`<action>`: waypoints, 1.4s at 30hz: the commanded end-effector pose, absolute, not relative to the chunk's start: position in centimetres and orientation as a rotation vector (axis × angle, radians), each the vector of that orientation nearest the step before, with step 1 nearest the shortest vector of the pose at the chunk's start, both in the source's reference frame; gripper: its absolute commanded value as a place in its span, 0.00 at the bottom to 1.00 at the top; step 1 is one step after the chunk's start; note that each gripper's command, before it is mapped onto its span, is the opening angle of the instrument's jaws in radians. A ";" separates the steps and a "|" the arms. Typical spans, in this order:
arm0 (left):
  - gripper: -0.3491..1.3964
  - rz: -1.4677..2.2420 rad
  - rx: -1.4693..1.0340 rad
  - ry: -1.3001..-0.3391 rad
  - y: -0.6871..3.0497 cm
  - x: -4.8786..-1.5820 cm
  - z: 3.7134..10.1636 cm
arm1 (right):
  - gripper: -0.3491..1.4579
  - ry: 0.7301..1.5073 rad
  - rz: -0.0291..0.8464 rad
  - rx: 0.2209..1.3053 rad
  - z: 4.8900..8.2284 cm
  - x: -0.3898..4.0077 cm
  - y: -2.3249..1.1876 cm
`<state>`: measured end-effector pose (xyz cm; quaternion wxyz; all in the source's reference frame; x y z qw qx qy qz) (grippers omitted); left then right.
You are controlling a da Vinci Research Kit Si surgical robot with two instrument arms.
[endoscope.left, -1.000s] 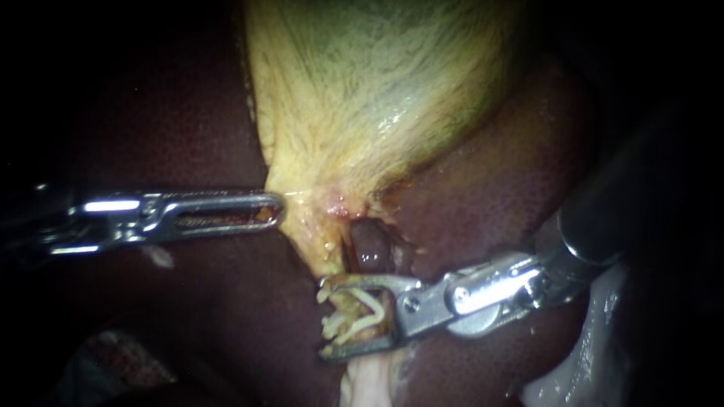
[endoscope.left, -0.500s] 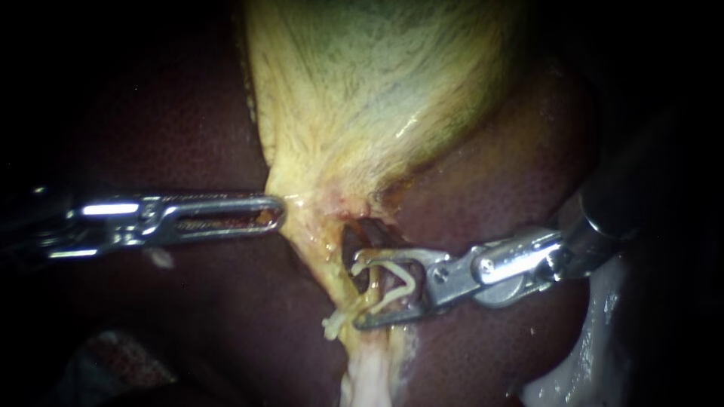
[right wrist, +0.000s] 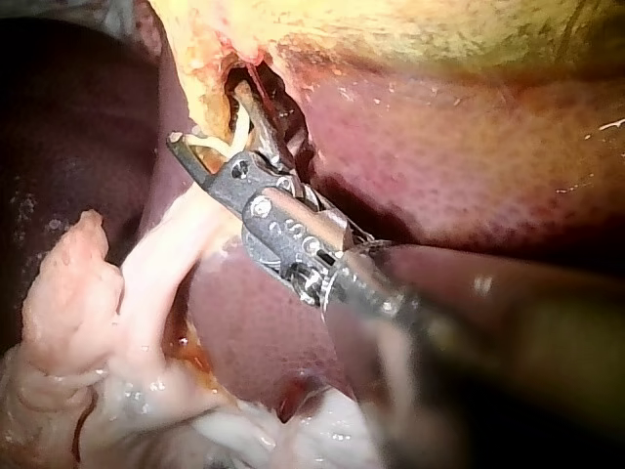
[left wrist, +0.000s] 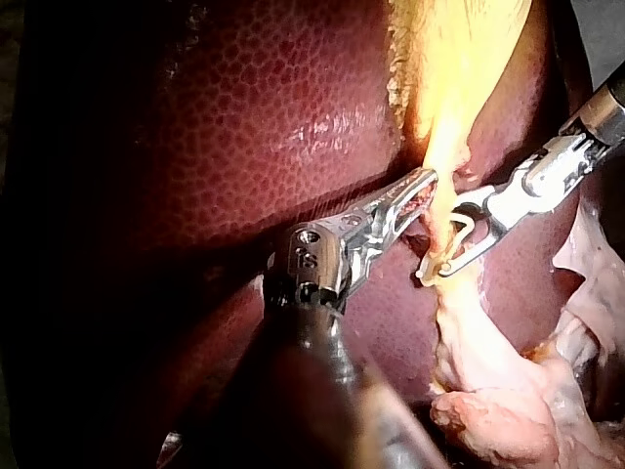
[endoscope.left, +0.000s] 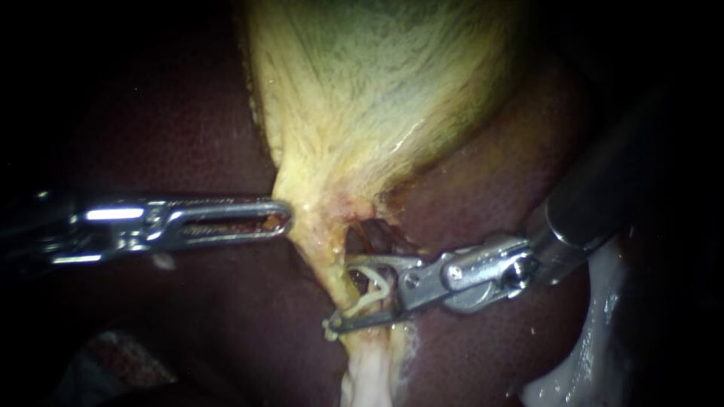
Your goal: Clipping second clip left tube
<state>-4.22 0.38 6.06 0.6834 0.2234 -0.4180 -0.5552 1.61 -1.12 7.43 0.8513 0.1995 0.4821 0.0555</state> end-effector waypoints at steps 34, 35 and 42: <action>0.00 -1.244 0.504 -0.937 0.38 -4.27 6.06 | 0.00 0.925 0.160 0.546 7.31 1.67 -1.18; 0.00 -1.244 0.504 -0.937 0.38 -4.28 6.06 | 0.00 0.925 0.160 0.546 7.32 1.67 -1.19; 0.00 -1.245 0.504 -0.937 0.38 -4.29 6.07 | 0.00 0.922 0.159 0.557 7.33 1.66 -1.19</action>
